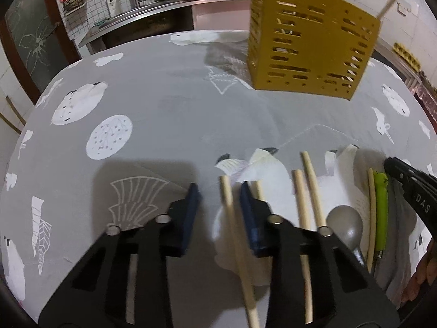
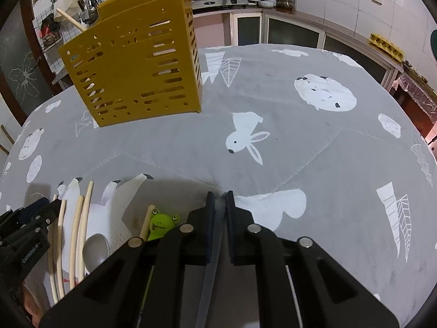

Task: Organize utensils
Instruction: 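Close the left tool on the chopstick while the right tool grips the blue spoon, then lift the chopstick and blue spoon and carry both over the yellow holder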

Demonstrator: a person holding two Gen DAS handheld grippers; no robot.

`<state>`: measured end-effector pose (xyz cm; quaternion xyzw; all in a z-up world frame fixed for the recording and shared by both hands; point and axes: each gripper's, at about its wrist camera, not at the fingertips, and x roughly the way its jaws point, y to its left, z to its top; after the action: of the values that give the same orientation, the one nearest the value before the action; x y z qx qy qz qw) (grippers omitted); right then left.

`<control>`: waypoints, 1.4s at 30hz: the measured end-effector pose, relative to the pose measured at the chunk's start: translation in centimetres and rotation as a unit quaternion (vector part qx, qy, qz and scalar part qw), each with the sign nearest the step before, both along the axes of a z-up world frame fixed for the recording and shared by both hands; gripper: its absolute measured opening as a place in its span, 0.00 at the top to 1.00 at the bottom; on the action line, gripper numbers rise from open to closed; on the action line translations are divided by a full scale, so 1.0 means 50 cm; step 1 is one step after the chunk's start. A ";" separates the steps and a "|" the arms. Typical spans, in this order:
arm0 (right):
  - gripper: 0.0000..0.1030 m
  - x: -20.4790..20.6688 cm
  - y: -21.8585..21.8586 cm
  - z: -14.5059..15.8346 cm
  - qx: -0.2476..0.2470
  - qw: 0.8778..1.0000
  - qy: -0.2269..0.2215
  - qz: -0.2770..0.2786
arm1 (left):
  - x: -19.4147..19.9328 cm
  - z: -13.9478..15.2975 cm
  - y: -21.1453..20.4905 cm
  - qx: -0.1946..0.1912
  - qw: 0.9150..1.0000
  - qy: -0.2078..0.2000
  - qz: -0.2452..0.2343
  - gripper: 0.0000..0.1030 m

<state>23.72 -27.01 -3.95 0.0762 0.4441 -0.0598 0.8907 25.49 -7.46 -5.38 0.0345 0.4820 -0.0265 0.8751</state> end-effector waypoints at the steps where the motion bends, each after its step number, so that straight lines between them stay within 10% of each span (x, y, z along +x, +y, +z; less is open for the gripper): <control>1: 0.92 -0.001 -0.001 0.000 0.001 1.000 -0.001 0.001 | 0.001 0.000 -0.001 0.000 1.000 0.001 -0.001 0.81; 18: 0.93 -0.046 -0.017 0.079 0.013 0.996 -0.088 0.007 | -0.001 0.033 0.033 -0.050 0.999 -0.018 0.005 0.96; 42: 0.93 -0.165 0.030 0.243 -0.073 0.958 -0.277 0.005 | -0.123 0.252 0.100 -0.088 0.959 -0.270 -0.004 0.96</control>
<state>15.44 -25.51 8.19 0.0222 0.1746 -0.0641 0.9823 19.36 -2.46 7.21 -0.0350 0.2232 -0.0617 0.9722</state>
